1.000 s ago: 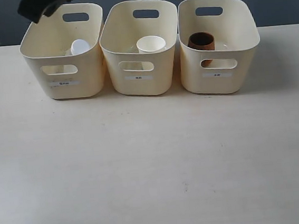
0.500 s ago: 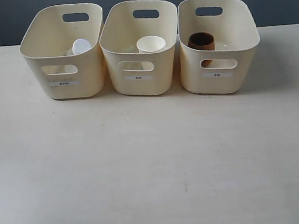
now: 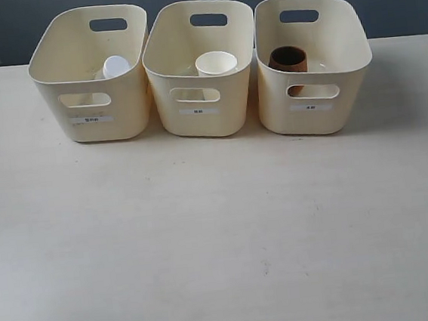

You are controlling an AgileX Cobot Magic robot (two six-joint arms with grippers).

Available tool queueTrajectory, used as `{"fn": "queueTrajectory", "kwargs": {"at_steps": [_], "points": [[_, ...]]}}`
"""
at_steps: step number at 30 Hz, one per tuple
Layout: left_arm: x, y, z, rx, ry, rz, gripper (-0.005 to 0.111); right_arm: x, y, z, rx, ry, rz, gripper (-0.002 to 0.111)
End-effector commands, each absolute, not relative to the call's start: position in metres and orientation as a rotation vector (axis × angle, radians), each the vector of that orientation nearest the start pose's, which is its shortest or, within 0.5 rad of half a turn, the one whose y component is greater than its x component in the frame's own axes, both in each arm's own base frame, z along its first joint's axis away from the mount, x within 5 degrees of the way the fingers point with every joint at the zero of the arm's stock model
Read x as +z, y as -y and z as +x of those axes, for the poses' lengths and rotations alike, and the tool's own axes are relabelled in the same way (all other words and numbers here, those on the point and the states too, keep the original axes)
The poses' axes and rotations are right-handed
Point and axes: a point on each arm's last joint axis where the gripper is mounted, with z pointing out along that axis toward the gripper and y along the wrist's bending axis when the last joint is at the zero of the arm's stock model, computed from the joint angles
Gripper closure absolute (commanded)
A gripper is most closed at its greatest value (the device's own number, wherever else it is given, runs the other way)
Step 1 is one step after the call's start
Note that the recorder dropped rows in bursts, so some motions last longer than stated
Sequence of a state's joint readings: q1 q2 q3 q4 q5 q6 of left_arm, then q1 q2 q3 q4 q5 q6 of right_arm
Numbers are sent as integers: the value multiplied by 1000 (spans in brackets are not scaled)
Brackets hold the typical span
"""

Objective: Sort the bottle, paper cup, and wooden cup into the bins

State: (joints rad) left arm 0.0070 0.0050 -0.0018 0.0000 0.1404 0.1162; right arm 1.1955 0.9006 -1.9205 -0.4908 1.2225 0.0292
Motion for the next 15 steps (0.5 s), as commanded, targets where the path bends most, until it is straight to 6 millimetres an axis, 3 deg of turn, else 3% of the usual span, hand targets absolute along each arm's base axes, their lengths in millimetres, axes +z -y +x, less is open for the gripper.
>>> {"fn": "queueTrajectory", "kwargs": {"at_steps": [1,9,15], "points": [[201,0,56,94,-1617,87,107,589,-23,52,425,-1518,-749,109],[201,0,56,94,-1617,87,107,562,-46,66,290,-1602,-808,109],[201,0,56,94,-1617,87,107,534,-55,88,94,-1717,-722,109]]}}
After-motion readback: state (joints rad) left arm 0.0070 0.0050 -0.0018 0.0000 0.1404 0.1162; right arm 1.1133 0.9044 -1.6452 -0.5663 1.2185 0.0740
